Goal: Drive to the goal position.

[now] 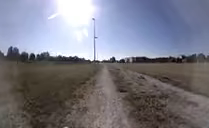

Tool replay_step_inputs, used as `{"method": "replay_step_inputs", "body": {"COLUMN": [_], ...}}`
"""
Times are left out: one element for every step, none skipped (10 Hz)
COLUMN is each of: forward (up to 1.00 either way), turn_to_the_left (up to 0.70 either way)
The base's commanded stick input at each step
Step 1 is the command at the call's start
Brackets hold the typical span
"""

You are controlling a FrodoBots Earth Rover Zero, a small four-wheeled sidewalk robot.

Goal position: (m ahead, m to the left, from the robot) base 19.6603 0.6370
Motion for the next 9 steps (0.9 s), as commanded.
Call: {"method": "replay_step_inputs", "body": {"forward": [0.5,0.5,0.5,0.5,0.5,0.5,0.5,0.5,0.5], "turn_to_the_left": [0.0,0.0,0.0,0.0,0.0,0.0,0.0,0.0,0.0]}}
